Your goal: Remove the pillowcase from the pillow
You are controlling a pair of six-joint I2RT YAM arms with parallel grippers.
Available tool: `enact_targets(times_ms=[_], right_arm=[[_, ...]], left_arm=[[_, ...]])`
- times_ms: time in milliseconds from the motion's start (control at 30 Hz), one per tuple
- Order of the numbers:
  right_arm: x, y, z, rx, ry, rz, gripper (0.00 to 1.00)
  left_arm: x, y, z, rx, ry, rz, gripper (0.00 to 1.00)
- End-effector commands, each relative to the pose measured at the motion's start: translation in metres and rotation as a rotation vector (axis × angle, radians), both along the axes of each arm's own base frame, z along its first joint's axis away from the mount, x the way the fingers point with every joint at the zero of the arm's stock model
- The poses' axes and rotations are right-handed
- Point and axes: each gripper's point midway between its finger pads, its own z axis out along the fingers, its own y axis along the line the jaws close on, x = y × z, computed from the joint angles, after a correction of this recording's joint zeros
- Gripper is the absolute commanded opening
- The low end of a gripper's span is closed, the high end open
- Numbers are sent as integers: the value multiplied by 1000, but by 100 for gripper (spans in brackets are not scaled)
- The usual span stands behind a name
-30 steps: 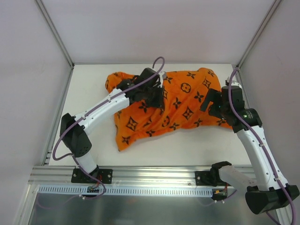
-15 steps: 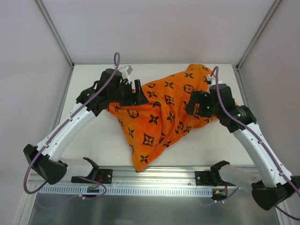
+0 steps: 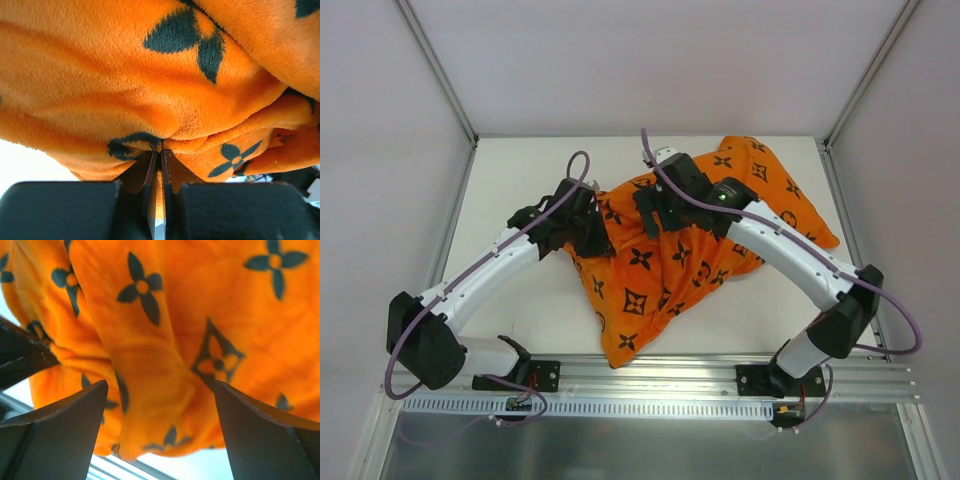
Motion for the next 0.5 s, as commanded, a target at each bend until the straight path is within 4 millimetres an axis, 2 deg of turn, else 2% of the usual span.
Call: enact_targets(times_ms=[0, 67, 100, 167, 200, 267, 300, 333, 367, 400, 433, 467], right_arm=[[8, 8, -3, -98, -14, 37, 85], [13, 5, -8, -128, -19, 14, 76], [15, 4, -7, -131, -25, 6, 66], [19, 2, -3, -133, -40, -1, 53], [21, 1, -1, -133, -45, -5, 35], [29, -10, -2, -139, -44, -39, 16], [33, -17, -1, -138, -43, -63, 1], [35, -24, -3, -131, -32, -99, 1], [43, -38, -2, -119, -24, -147, 1], [43, -46, 5, -89, -30, -169, 1], [42, -50, 3, -63, -10, -177, 1], [47, -61, 5, -40, -8, -203, 1]], left_arm=[[3, 6, 0, 9, -20, 30, 0], [1, 10, -1, 12, -21, 38, 0], [0, 12, -2, 13, -21, 44, 0], [-4, 16, -2, 11, -26, 55, 0], [-4, 19, -3, 11, -27, 61, 0], [-8, 26, -3, 7, -36, 67, 0], [-8, 31, -4, 5, -35, 81, 0], [-9, 36, 2, -5, -57, 90, 0], [-13, 43, -4, 5, -45, 101, 0], [-13, 49, -4, 6, -49, 113, 0], [-11, 60, 0, 5, -71, 140, 0], [-13, 67, -4, 16, -65, 151, 0]])
